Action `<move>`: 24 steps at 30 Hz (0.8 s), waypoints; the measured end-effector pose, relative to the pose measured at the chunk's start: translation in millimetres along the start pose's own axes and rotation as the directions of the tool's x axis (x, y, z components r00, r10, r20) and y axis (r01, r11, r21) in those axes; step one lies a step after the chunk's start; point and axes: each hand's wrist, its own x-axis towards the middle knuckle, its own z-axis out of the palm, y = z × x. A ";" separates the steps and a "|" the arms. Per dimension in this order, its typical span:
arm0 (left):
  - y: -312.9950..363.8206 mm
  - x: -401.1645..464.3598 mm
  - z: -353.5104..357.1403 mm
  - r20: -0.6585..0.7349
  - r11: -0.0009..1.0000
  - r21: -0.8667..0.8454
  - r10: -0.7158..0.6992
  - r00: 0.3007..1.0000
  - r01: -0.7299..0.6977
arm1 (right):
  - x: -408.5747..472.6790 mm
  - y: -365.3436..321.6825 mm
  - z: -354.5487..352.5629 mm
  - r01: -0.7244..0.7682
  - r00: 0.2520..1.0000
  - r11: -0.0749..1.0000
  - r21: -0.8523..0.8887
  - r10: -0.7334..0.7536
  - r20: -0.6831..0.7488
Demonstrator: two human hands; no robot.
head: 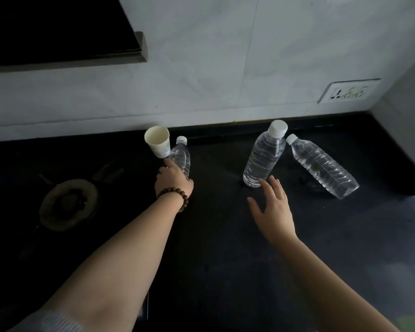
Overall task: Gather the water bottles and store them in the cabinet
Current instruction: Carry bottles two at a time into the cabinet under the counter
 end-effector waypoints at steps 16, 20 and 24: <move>8.8 -53.7 6.2 -0.166 0.838 -0.452 0.260 0.951 -0.307 | 75.3 -27.2 -13.9 -0.031 0.989 0.864 0.503 0.099 -0.109; -0.2 -65.3 -3.2 -0.179 0.826 -0.485 0.228 0.957 -0.287 | 77.8 -30.9 -14.8 -0.026 0.991 0.857 0.514 0.090 -0.100; -11.7 -78.9 -18.4 -0.210 0.827 -0.501 0.168 0.963 -0.254 | 59.9 -36.6 -16.1 -0.022 0.997 0.865 0.501 0.055 -0.051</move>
